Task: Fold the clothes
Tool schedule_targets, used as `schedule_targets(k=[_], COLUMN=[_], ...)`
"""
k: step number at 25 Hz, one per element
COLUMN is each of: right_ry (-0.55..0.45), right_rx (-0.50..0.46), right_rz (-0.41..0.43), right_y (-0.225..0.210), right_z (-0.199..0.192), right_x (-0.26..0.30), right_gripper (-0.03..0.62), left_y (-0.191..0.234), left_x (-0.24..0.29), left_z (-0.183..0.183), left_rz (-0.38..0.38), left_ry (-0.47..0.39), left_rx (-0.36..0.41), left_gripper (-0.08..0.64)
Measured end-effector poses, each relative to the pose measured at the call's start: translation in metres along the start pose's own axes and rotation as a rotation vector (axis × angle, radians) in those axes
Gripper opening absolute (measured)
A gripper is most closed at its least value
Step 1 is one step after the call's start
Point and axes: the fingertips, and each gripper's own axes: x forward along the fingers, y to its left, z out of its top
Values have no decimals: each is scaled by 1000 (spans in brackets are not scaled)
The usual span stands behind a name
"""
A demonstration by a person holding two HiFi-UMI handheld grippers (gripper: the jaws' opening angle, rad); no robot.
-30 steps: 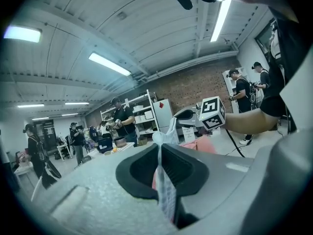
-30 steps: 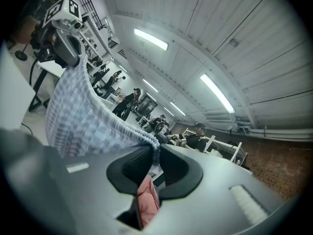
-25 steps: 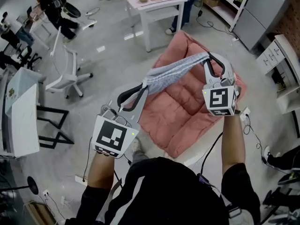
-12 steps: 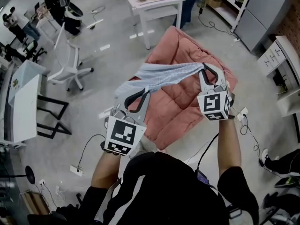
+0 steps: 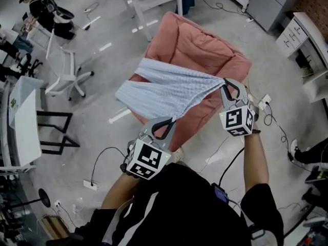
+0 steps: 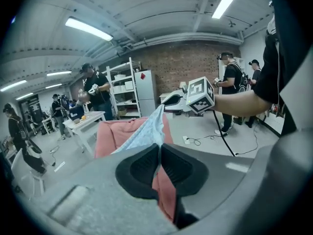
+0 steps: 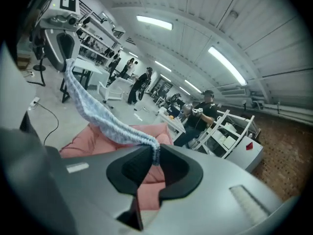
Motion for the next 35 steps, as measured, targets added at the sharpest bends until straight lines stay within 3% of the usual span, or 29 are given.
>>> schedule_targets(k=[17, 19, 24, 27, 31, 35], right_ry=[231, 249, 292, 307, 314, 335], right_rx=[-110, -135, -170, -178, -103, -146], right_rz=[240, 256, 281, 280, 284, 303], right_y=[113, 127, 155, 166, 176, 185], right_z=[-150, -166, -195, -205, -223, -241], right_x=[-1, -5, -17, -17, -18, -17], right_gripper=[51, 51, 51, 51, 51, 51], left_y=[-81, -89, -109, -120, -136, -145], left_x=[68, 74, 85, 87, 91, 99], left_z=[-114, -131, -172, -185, -203, -212], left_rz=[-294, -304, -297, -320, -341, -355], left_ry=[202, 231, 332, 330, 327, 339], left_rx=[-178, -173, -47, -86, -115, -135], left_gripper=[28, 28, 28, 28, 28, 28])
